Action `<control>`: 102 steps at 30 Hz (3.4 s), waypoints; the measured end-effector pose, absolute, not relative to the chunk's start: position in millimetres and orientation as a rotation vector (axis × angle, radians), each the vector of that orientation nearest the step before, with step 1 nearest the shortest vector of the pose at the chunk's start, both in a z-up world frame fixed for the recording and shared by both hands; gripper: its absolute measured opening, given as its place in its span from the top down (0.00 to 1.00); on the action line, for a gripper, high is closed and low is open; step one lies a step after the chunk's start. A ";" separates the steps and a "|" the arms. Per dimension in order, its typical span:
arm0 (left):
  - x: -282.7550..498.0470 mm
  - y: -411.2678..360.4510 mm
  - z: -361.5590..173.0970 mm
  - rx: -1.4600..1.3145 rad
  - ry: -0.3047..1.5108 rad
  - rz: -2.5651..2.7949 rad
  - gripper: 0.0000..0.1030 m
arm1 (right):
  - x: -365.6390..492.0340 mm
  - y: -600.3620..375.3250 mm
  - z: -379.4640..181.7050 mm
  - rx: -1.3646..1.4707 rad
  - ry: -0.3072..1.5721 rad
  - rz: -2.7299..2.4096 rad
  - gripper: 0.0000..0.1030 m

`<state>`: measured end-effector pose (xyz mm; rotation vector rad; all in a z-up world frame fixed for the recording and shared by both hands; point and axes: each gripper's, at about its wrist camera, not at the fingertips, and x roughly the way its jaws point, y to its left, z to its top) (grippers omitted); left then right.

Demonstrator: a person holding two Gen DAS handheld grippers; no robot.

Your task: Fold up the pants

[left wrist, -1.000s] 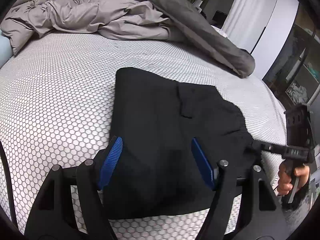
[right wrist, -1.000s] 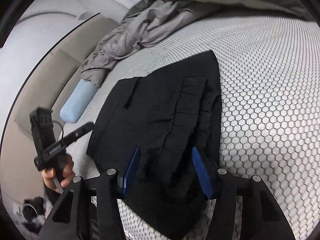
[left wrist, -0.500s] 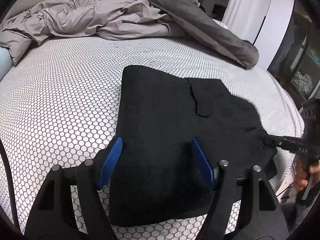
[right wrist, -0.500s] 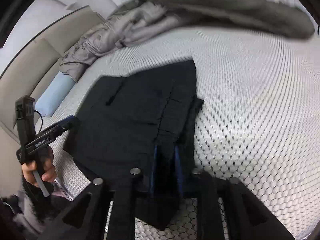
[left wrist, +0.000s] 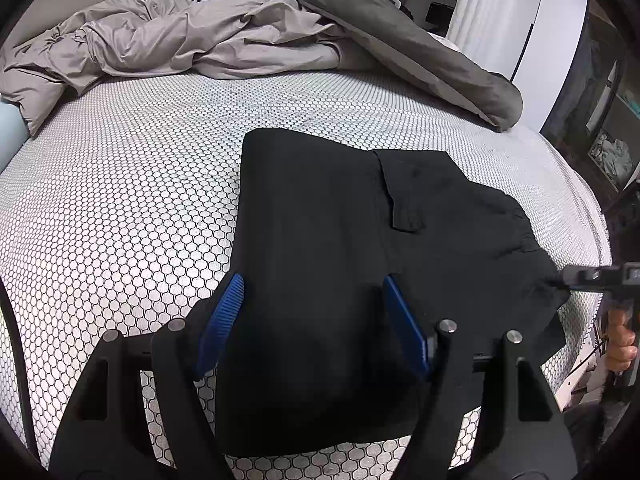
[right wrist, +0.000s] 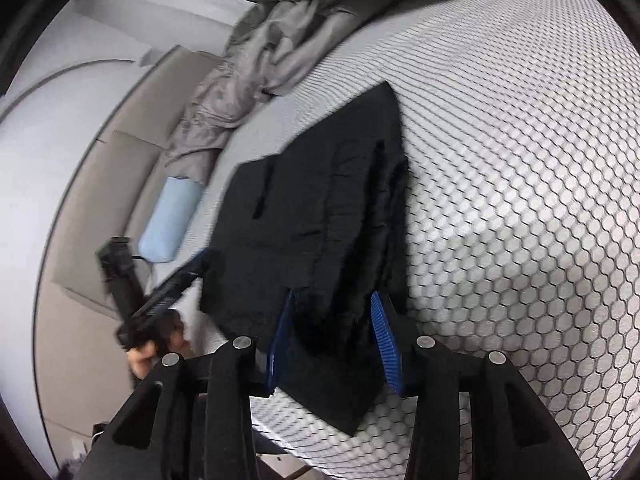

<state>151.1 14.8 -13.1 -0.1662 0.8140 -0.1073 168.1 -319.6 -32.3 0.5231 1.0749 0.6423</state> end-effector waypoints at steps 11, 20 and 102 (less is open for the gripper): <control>151.1 10.9 -14.9 -0.144 0.825 -0.101 0.33 | 186.1 -313.6 -48.4 0.641 1.115 0.720 0.55; 149.5 14.5 -14.5 -0.157 0.831 -0.105 0.33 | 187.2 -299.9 -33.2 0.537 1.071 0.692 0.86; 139.9 -25.1 -3.3 0.037 0.776 -0.343 0.35 | 155.7 -194.6 -4.4 -0.273 0.760 0.280 0.31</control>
